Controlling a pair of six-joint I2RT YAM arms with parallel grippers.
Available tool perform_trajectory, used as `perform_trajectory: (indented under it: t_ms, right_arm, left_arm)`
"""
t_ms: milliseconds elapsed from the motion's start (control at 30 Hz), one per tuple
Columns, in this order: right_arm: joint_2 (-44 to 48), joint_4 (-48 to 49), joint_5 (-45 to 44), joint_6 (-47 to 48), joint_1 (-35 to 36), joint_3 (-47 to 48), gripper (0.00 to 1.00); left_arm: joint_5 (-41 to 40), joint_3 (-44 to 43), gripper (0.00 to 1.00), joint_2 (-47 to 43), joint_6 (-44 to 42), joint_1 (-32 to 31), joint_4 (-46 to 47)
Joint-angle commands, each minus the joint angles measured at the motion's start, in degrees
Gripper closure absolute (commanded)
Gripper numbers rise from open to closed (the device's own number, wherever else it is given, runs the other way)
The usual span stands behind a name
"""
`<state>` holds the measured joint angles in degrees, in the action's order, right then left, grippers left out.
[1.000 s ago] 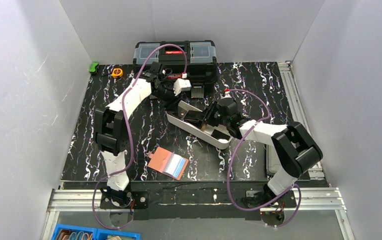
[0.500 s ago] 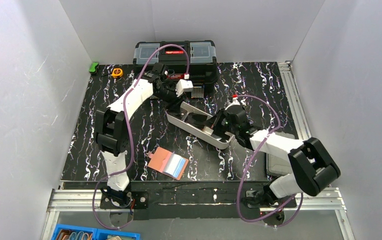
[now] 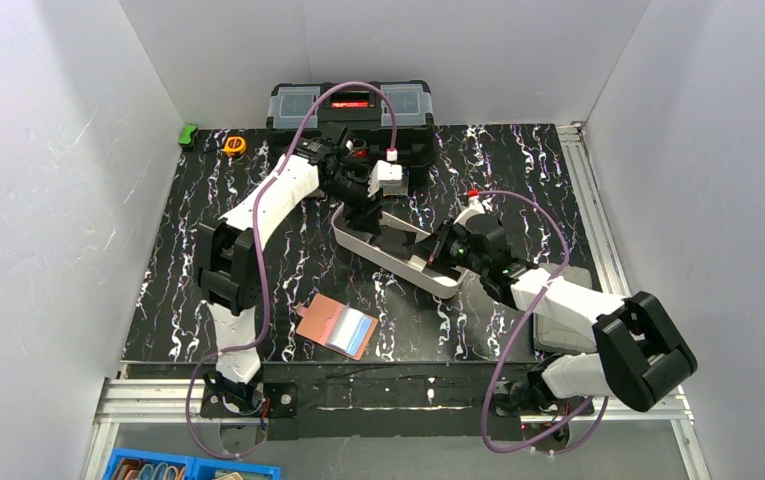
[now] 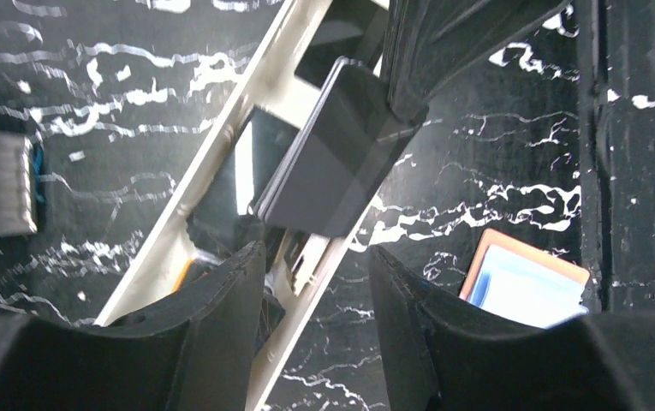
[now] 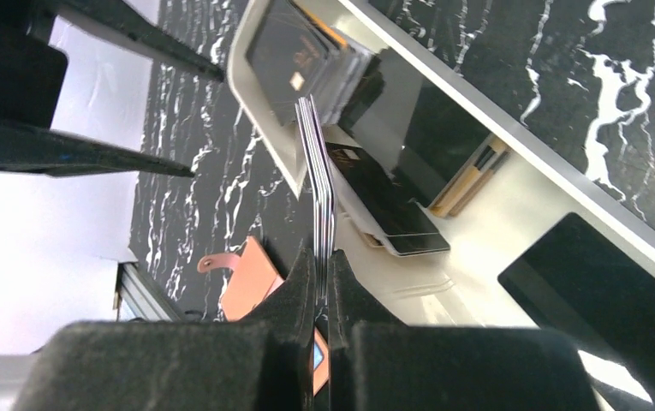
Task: Put the credit cards into the card holder
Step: Pick up the credit card from the storage box.
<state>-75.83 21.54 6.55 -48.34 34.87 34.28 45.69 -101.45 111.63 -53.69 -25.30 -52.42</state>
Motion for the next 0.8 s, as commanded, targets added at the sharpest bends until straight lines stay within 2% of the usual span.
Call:
perform_trajectory:
  t_ms: [0,133,233,367,467,600,700,767]
  right_arm:
    - [3.92,4.64,5.21,4.31,-0.58,2.67,0.99]
    - [5.24,5.22,7.10,6.02,-1.32,2.46,0.99]
    - [5.99,4.88,7.52,6.85,-1.71,2.64,0.99]
    - [6.30,3.65,7.35,8.27,-1.87,3.72,0.99]
    - [6.48,3.20,7.50,8.77,-2.01,4.56,0.99]
    - [6.83,2.95,8.39,9.28,-2.09,5.28,0.99]
    - [7.14,2.27,8.06,9.77,-2.14,5.53,0.99]
    - [7.27,1.68,7.53,10.16,-2.13,5.56,0.99]
  left_arm:
    - [8.84,-6.19,0.52,0.82,-6.45,-0.19,-5.83]
    - [12.33,-14.62,0.51,6.54,-14.64,-0.33,-17.72]
    - [11.90,-19.90,0.51,10.08,-21.21,-0.90,-25.22]
    - [9.04,-18.94,0.56,10.10,-26.73,-2.33,-28.12]
    - [6.74,-14.71,0.63,8.30,-26.45,-3.39,-24.26]
    - [5.78,-8.80,0.70,5.04,-20.00,-3.78,-12.42]
    - [5.36,-7.45,0.72,4.16,-17.12,-3.84,-7.01]
    - [5.42,-8.25,0.80,4.64,-15.85,-3.84,-5.90]
